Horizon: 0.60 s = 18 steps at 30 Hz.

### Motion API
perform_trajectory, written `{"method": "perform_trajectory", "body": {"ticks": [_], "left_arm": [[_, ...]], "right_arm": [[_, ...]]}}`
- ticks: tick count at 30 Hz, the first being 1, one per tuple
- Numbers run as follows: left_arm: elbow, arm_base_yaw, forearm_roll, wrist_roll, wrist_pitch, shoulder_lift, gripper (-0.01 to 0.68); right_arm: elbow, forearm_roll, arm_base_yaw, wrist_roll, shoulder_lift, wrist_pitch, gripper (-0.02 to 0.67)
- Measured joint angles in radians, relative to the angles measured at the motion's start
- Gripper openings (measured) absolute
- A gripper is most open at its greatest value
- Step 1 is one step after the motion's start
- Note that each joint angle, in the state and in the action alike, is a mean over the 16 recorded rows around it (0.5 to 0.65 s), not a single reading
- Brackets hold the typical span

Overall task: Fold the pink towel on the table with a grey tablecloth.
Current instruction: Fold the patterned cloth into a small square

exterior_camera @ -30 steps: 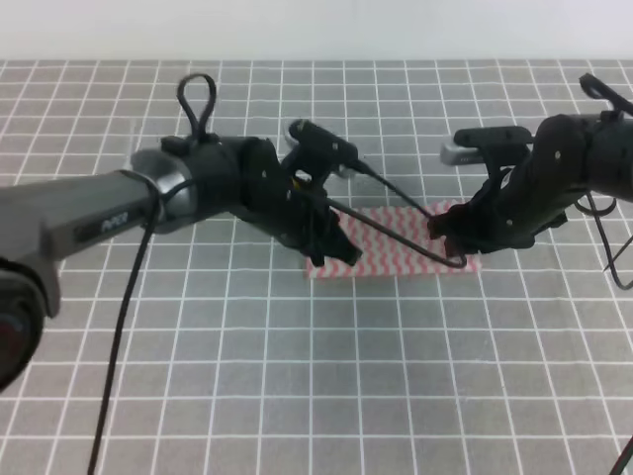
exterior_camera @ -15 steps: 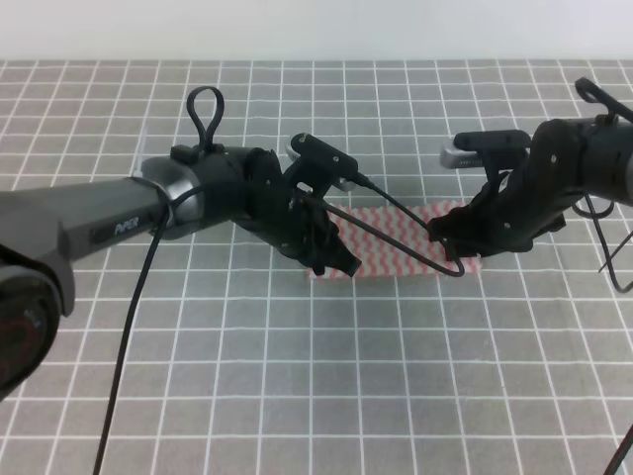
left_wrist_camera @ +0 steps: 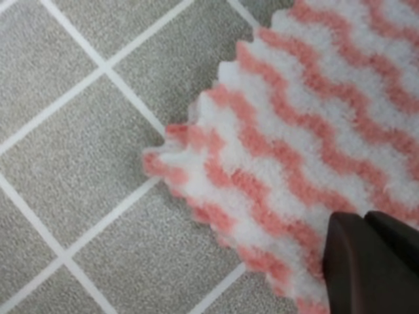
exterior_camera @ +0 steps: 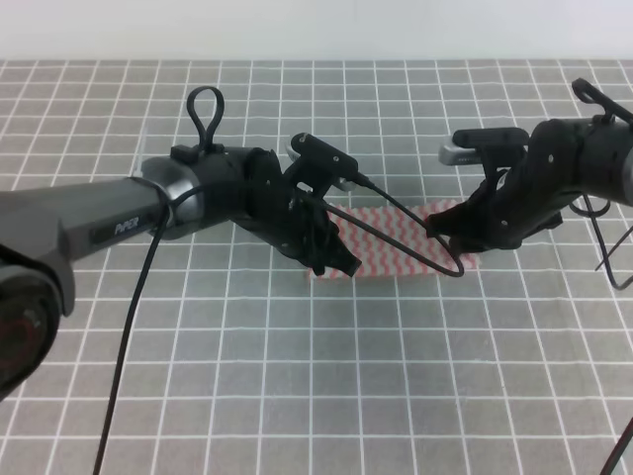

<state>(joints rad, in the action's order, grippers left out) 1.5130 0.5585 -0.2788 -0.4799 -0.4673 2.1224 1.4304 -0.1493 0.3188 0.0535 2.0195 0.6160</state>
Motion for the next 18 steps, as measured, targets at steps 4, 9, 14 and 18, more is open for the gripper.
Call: {"method": "perform_trajectory", "body": {"ticks": [4, 9, 14, 18], "left_arm": [[0.000, 0.000, 0.000, -0.001, 0.000, 0.000, 0.000], [0.001, 0.000, -0.001, -0.001, 0.000, -0.001, 0.000], [0.001, 0.000, -0.001, -0.001, 0.000, 0.000, 0.000], [0.002, 0.000, 0.001, -0.002, 0.000, 0.000, 0.000]], "right_arm": [[0.021, -0.006, 0.000, -0.008, 0.000, 0.013, 0.071], [0.048, -0.059, 0.001, -0.061, -0.003, 0.038, 0.013], [0.067, -0.157, 0.005, -0.160, -0.009, 0.060, -0.008], [0.073, -0.237, 0.010, -0.237, -0.014, 0.070, -0.012]]}}
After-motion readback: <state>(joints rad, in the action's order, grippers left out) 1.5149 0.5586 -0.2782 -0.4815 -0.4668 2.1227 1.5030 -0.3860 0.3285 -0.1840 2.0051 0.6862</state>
